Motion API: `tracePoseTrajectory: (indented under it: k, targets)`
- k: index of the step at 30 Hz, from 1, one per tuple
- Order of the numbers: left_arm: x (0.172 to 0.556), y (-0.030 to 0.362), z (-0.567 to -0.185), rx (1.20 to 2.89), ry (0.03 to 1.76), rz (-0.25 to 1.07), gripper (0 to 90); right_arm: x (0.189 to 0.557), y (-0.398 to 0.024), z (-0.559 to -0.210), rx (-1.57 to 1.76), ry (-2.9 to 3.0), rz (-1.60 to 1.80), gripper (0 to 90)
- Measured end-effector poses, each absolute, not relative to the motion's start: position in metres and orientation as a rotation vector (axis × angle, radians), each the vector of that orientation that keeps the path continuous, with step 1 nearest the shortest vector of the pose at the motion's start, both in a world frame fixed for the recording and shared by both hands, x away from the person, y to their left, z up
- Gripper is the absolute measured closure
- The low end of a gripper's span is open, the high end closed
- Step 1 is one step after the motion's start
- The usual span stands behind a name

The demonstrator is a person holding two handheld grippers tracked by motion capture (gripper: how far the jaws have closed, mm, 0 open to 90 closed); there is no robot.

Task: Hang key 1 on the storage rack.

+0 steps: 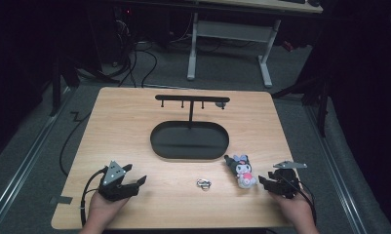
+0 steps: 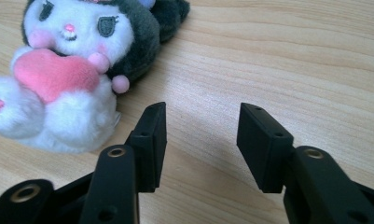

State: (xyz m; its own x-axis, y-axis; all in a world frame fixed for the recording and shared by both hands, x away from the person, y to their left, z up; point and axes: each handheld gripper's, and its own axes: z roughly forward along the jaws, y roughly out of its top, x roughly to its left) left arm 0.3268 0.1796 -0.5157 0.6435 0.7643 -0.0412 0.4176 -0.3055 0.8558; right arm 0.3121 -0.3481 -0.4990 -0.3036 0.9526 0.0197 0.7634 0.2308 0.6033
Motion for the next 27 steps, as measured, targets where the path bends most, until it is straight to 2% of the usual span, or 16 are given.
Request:
tracePoseTrajectory:
  k: [19, 27]
  targets:
    - [0.328, 0.174, -0.52, 1.982, 0.913, 0.465, 30.9, 0.319, -0.34, -0.485, 1.582, 2.368, 0.527, 44.8]
    - [0.327, 0.175, -0.52, 1.984, 0.91, 0.462, 30.9, 0.318, -0.331, -0.476, 1.585, 2.469, 0.419, 38.3]
